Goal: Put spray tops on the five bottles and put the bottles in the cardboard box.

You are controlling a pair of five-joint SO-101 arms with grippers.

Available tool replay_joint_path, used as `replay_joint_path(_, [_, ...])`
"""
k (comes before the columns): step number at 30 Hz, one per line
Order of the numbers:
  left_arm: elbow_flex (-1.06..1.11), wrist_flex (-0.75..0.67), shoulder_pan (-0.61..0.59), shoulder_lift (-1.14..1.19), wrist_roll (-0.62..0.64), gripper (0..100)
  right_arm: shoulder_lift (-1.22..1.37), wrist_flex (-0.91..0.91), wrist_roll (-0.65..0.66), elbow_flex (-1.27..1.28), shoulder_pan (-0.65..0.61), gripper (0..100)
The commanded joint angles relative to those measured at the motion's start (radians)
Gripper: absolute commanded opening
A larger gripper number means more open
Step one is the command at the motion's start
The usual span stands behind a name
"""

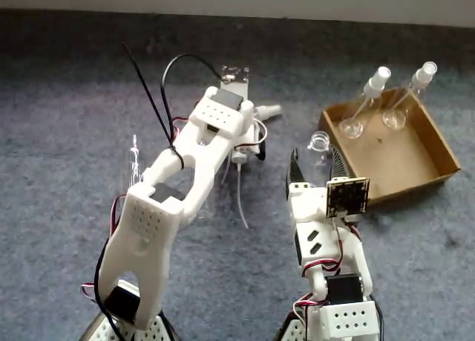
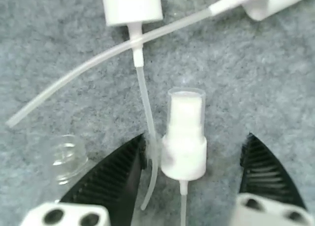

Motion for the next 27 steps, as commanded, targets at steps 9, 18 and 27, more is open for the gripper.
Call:
replay_joint_path(9, [-0.044, 0.012, 0.008, -0.151, 0.011, 28, -0.010, -0.027, -0.003, 0.134, 0.012, 12.8])
replay_joint_path(18, [-0.045, 0.006, 0.053, -0.091, 0.012, 28, -0.010, -0.027, -0.003, 0.134, 0.012, 12.8])
replay_joint_path(27, [-0.051, 0.006, 0.053, 0.021, 0.012, 27, -0.010, -0.027, -0.003, 0.134, 0.012, 12.8])
